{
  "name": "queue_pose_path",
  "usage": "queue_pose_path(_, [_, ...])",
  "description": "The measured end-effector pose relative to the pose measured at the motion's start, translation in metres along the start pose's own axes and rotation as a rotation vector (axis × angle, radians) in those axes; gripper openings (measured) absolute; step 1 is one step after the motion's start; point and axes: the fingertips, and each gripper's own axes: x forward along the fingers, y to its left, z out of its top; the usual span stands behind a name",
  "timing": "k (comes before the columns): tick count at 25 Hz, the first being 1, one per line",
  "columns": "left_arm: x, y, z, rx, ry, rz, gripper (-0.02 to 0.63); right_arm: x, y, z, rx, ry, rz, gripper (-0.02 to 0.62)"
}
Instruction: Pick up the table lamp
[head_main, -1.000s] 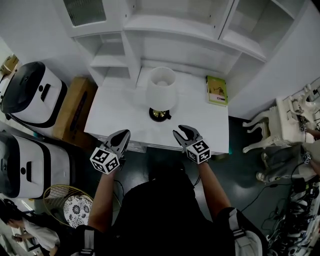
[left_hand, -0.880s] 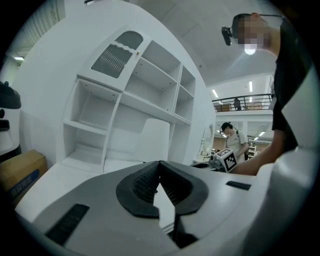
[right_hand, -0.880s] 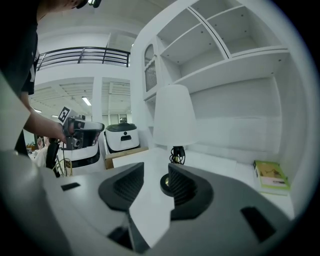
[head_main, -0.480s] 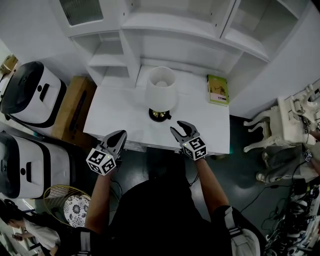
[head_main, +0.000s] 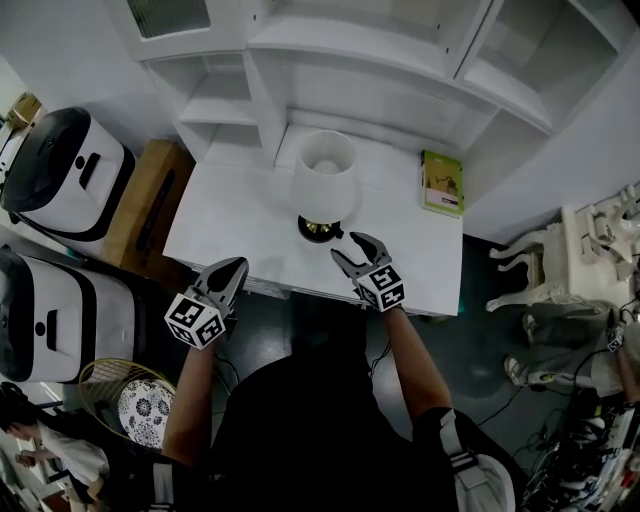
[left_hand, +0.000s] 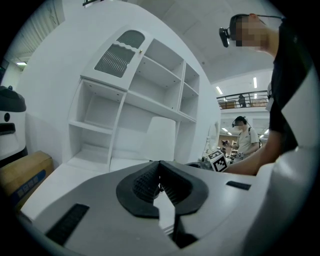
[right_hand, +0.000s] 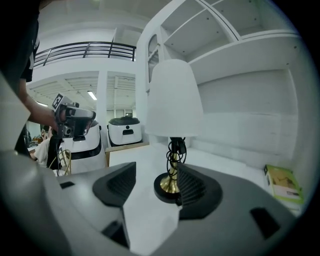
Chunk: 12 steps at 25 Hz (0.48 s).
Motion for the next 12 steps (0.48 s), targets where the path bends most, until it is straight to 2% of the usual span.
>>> queue_pose_path(12, [0.005, 0.010, -0.001, -0.035, -0.009, 0.064, 0.011, 0.040, -0.016, -0.005, -0.048, 0.024, 0.072, 0.267])
